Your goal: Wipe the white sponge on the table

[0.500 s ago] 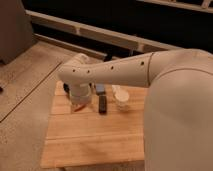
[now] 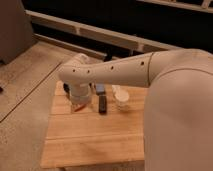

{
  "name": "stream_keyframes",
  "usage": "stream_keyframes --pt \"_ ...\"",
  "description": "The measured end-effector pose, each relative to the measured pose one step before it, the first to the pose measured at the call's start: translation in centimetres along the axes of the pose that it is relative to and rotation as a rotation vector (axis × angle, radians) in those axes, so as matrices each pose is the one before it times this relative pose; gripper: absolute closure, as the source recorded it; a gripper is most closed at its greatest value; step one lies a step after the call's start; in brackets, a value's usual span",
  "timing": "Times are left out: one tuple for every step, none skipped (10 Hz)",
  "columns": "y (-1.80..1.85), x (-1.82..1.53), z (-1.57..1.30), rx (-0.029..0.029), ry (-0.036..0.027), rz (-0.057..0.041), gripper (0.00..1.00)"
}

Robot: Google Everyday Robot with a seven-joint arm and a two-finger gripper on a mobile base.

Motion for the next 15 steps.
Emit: stream_keyframes --pt "0.002 0.0 0.001 -0.00001 -0.00001 -0.0001 0.35" --pt "-0.003 0.0 0.001 0.00004 0.00003 0.00005 0.35" --pt "0.002 0.001 0.001 0.00001 0.0 -0.0001 0.35" --pt "-0.002 -0.001 -0.002 0.0 -0.00003 0.00007 0.35" --pt "-0.001 -0.001 -0.002 0.0 -0.00003 0.0 0.35" --pt "0.004 0.0 0.001 -0.00001 0.00001 -0.00006 0.35" --pt "0.015 -0.009 0.008 0.00024 0.0004 -0.0002 0.35" --pt "-0.006 -0.092 0.042 0.00286 0.00128 -0.00068 0.35" --pt "-0.113 -0.669 0.003 0.01418 -0.00185 -0.00866 0.35" --pt "-0.661 -1.873 0.155 0.03678 -0.00627 -0.02246 0.35" --pt "-1.089 -1.812 0.303 0.02828 -0.00491 -0.01341 0.35" --pt "-1.432 -2.003 0.389 0.02227 -0.00962 -0.00775 0.35" --pt "-1.133 -1.632 0.329 0.01004 -0.0093 -0.00711 0.35" --pt "-0.831 -1.604 0.297 0.00438 -0.01366 -0.01184 0.35" --pt "-0.559 -1.313 0.176 -0.01152 -0.01557 -0.00669 0.35"
